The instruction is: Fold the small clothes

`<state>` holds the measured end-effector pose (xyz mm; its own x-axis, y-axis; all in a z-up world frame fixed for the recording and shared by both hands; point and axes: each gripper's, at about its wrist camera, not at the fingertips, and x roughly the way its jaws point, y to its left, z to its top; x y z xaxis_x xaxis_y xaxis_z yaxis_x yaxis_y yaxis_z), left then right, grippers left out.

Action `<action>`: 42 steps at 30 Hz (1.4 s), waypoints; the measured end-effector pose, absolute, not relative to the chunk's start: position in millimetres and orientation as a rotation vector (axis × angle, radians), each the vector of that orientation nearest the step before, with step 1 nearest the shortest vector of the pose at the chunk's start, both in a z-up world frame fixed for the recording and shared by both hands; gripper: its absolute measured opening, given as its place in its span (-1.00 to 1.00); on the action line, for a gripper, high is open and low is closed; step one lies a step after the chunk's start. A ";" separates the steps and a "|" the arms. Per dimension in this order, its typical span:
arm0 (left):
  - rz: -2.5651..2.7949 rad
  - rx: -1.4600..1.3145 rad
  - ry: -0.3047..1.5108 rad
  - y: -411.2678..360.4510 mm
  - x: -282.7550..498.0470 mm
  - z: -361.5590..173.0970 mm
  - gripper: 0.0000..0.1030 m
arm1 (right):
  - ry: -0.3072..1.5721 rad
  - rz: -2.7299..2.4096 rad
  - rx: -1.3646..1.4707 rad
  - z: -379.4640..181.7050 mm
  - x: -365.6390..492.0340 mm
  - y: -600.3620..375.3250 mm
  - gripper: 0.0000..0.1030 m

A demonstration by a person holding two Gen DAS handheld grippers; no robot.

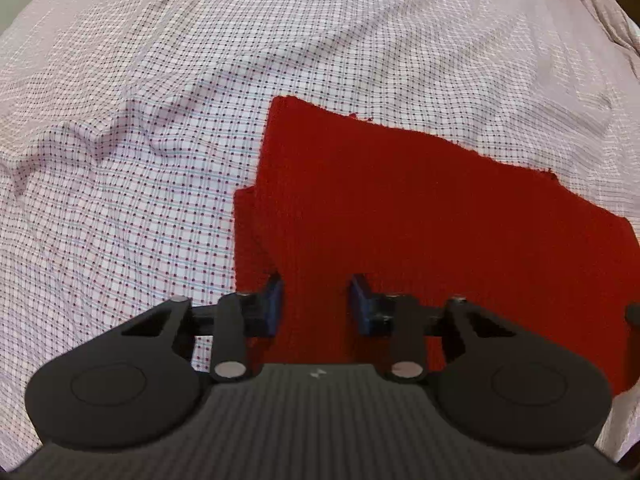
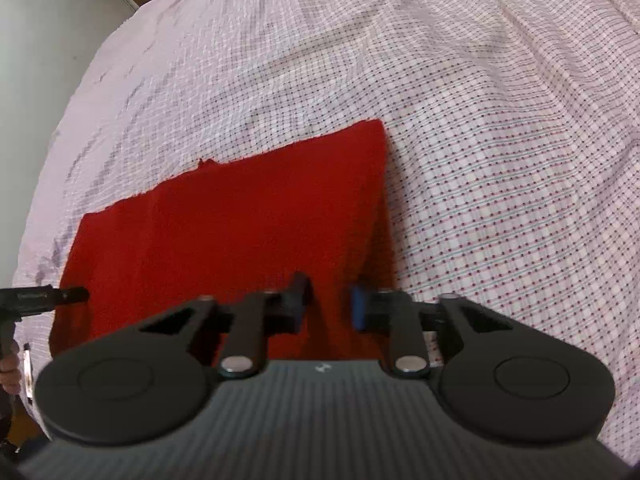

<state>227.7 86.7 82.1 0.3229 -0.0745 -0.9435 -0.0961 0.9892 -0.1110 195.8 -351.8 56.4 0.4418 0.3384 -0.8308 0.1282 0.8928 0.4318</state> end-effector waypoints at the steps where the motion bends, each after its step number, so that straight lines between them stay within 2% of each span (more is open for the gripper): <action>1: 0.005 -0.155 1.247 88.1 227.0 82.2 -0.25 | 1.117 0.145 0.484 57.6 195.7 -354.0 -0.55; 3: -0.007 -0.126 1.270 88.5 226.4 81.1 -0.23 | 1.134 0.146 0.490 59.4 194.6 -358.4 -0.52; 5: -0.007 -0.109 1.278 87.2 224.7 82.1 -0.05 | 1.162 0.135 0.507 58.4 194.8 -360.9 -0.51; 7: -0.001 -0.090 1.285 86.1 222.9 81.3 -0.01 | 1.171 0.134 0.507 59.2 193.9 -360.0 -0.47; 12: -0.020 -0.086 1.282 84.9 220.8 76.7 -0.04 | 1.180 0.163 0.430 60.4 195.2 -342.8 -0.06; 39: -0.037 -0.128 1.300 85.0 207.1 78.8 -0.17 | 1.163 0.141 0.426 64.6 193.1 -332.6 -0.08; 40: -0.042 -0.113 1.296 83.4 205.8 78.5 -0.29 | 1.164 0.141 0.420 64.4 193.0 -331.5 -0.10; 41: -0.051 -0.104 1.292 82.1 205.1 79.1 -0.66 | 1.164 0.141 0.409 64.5 193.1 -329.7 -0.23; 42: -0.060 -0.106 1.293 81.2 205.1 80.0 -0.69 | 1.163 0.139 0.390 64.8 193.3 -327.8 -0.39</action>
